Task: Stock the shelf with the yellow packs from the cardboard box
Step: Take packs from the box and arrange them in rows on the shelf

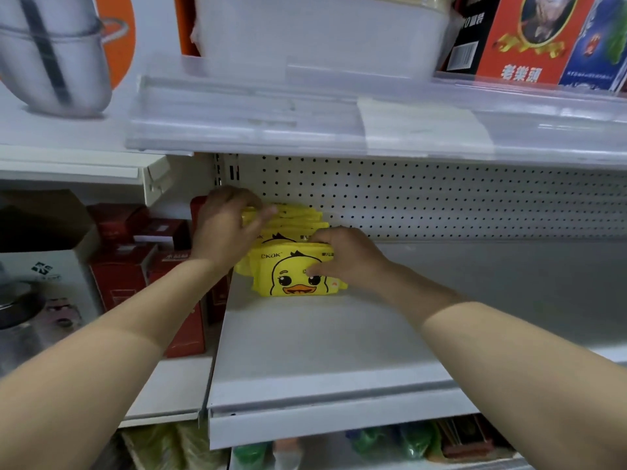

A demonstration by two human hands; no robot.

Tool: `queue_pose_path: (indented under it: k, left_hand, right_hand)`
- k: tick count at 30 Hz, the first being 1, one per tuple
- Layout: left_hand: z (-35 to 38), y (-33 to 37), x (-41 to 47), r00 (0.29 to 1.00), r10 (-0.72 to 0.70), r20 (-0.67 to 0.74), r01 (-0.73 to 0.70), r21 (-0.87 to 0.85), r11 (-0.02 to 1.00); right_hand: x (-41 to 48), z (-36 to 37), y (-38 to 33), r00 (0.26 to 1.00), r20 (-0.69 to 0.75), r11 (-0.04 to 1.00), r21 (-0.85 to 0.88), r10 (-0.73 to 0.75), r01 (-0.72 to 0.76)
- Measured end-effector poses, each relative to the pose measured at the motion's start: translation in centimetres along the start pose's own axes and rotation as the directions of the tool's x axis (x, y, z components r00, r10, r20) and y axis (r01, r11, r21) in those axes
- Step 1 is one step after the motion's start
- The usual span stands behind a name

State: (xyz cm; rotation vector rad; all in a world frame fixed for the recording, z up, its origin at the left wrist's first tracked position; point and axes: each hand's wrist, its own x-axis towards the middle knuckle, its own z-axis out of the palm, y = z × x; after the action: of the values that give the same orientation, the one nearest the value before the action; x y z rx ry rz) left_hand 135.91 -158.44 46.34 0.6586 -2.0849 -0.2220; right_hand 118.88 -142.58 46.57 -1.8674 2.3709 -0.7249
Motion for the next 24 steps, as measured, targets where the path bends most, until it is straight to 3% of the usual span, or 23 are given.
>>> queue_pose_path:
  k: [2, 5, 9, 12, 19, 24]
  left_hand:
    - [-0.5, 0.8, -1.0, 0.991, 0.112, 0.073, -0.115, 0.029, 0.993]
    - [-0.2, 1.6, -2.4, 0.958, 0.171, 0.232, -0.229, 0.255, 0.939]
    - [0.8, 1.9, -3.1, 0.963, -0.077, 0.259, -0.055, 0.47, 0.881]
    - [0.9, 2.8, -3.6, 0.961, -0.144, 0.235, -0.008, 0.548, 0.837]
    - [-1.5, 8.6, -6.8, 0.97, -0.123, 0.208, 0.006, 0.487, 0.873]
    - [-4.3, 15.5, -9.4, 0.887, -0.321, 0.331, 0.182, 0.39, 0.903]
  right_hand:
    - [0.7, 0.7, -0.7, 0.999, -0.052, 0.997, -0.071, -0.003, -0.001]
    - [1.3, 1.6, -1.7, 0.99, -0.142, 0.984, -0.176, -0.024, -0.001]
    - [1.4, 2.1, -2.4, 0.983, -0.184, 0.971, -0.236, -0.022, -0.023]
    - [0.4, 1.5, -2.5, 0.978, -0.209, 0.96, -0.275, -0.02, -0.04]
    - [-5.9, -2.9, -1.7, 0.994, -0.109, 0.984, -0.173, 0.033, -0.051]
    - [-11.2, -6.3, -2.1, 0.998, 0.012, 0.975, -0.215, 0.063, -0.059]
